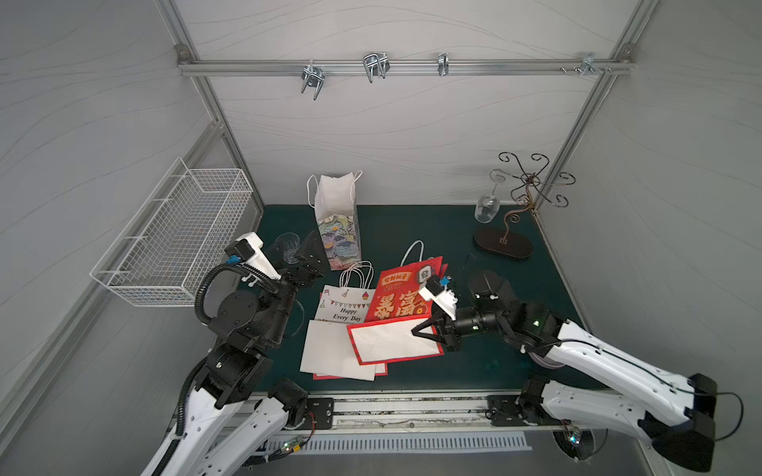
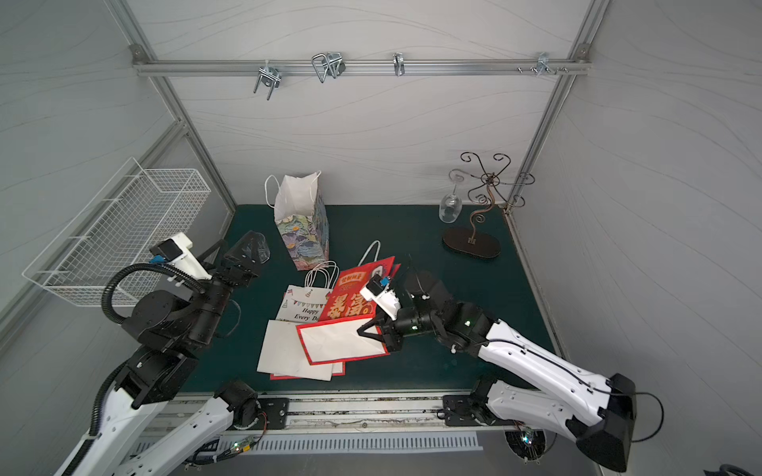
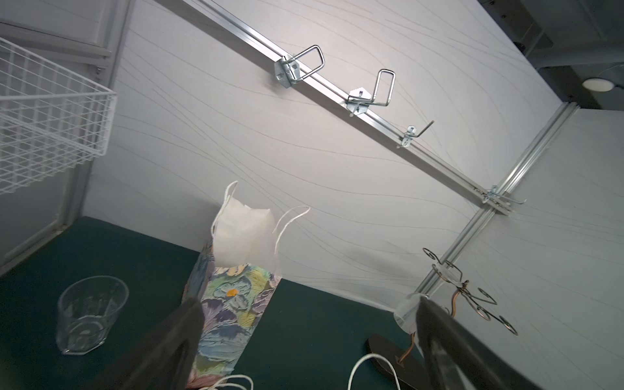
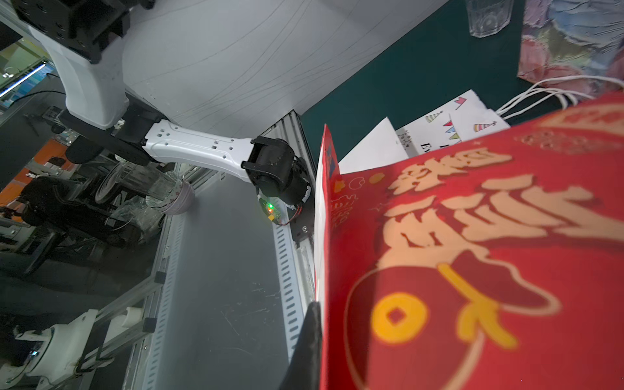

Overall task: Put away the paper bag
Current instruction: Place the paper bag at the center of the board.

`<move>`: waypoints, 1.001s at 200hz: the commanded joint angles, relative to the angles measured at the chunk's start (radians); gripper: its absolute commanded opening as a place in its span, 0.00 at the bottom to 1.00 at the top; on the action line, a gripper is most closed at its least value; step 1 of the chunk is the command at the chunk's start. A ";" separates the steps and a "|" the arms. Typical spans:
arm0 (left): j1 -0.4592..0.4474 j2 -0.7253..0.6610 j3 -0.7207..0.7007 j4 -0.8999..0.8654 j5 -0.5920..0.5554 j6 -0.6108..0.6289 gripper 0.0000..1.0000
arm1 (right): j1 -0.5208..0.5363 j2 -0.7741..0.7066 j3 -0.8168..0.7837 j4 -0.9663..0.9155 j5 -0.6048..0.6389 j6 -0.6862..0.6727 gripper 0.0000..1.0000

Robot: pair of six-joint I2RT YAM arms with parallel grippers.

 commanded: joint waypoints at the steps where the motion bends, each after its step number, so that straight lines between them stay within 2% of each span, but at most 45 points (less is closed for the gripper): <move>1: 0.004 -0.029 0.103 -0.158 -0.085 0.008 1.00 | 0.091 0.124 0.049 0.200 0.102 0.090 0.00; 33: 0.004 -0.033 0.227 -0.345 -0.057 -0.050 1.00 | 0.173 0.339 0.156 0.340 0.152 0.142 0.00; 66: 0.004 -0.054 0.248 -0.472 -0.050 -0.141 1.00 | 0.165 0.507 0.115 0.540 0.185 0.319 0.00; 86: 0.004 -0.081 0.221 -0.516 -0.051 -0.197 1.00 | 0.145 0.587 0.079 0.651 0.160 0.406 0.00; 126: 0.004 -0.109 0.162 -0.567 -0.047 -0.267 1.00 | 0.115 0.701 -0.012 0.669 0.160 0.496 0.00; 168: 0.003 -0.109 0.131 -0.595 -0.045 -0.320 1.00 | 0.110 0.773 -0.002 0.512 0.215 0.492 0.00; 178: 0.004 -0.105 0.125 -0.595 -0.043 -0.325 1.00 | 0.110 0.777 0.003 0.489 0.238 0.489 0.04; 200: 0.004 -0.093 0.116 -0.602 -0.039 -0.329 1.00 | 0.110 0.790 0.028 0.424 0.273 0.487 0.23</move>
